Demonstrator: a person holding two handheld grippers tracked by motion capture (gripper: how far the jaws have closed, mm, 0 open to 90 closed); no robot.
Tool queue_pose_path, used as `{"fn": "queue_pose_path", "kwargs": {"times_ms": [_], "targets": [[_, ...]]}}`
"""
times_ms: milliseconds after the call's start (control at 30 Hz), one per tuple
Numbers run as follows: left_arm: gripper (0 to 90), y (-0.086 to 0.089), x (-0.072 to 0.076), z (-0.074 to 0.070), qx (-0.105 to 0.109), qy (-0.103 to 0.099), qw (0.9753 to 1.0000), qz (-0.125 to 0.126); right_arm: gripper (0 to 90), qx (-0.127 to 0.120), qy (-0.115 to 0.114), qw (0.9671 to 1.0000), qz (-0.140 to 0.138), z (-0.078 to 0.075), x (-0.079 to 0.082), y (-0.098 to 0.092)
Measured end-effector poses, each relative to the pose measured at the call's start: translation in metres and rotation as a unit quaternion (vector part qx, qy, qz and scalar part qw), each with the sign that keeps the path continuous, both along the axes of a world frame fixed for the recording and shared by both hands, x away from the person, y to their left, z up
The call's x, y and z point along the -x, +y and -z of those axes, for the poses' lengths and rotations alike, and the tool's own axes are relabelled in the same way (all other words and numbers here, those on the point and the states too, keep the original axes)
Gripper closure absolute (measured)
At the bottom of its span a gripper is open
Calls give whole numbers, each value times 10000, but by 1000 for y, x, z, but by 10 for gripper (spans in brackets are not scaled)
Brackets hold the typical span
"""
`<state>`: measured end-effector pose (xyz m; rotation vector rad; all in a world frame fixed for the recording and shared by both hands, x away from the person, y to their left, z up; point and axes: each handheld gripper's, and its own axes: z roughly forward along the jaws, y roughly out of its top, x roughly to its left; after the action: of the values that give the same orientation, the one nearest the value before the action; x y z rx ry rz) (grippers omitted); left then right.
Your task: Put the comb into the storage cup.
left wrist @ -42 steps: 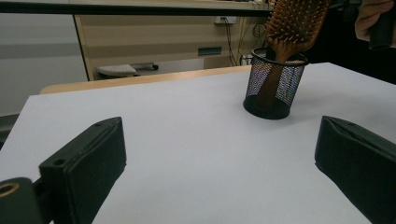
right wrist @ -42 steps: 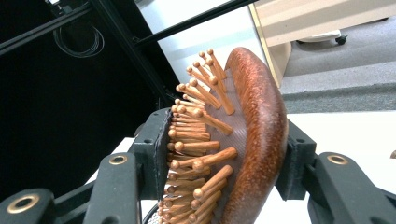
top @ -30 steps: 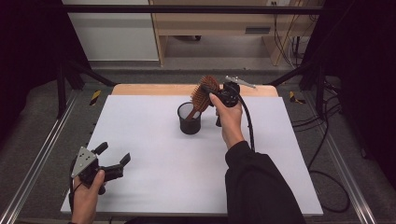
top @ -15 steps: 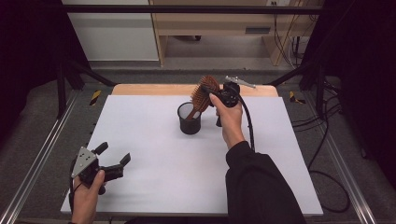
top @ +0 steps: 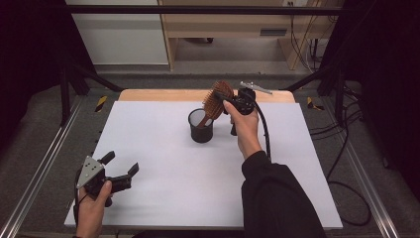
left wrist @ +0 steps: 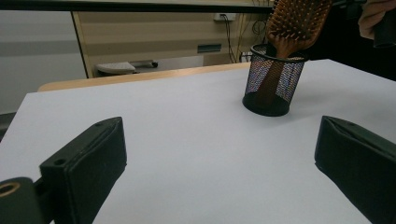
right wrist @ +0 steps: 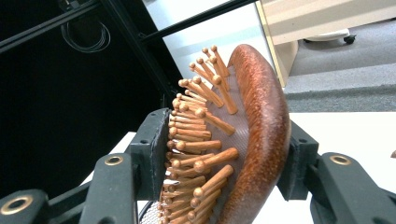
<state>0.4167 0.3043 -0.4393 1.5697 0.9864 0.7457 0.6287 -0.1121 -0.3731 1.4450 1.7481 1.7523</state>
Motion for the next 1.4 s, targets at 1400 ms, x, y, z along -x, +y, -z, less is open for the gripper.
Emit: {"fn": "queue_pose_path", "kwargs": {"times_ms": [1400], "targets": [[26,0,0,0,-4,19,10000,12,285,206,-68,9998,35,0,-1,1]]}}
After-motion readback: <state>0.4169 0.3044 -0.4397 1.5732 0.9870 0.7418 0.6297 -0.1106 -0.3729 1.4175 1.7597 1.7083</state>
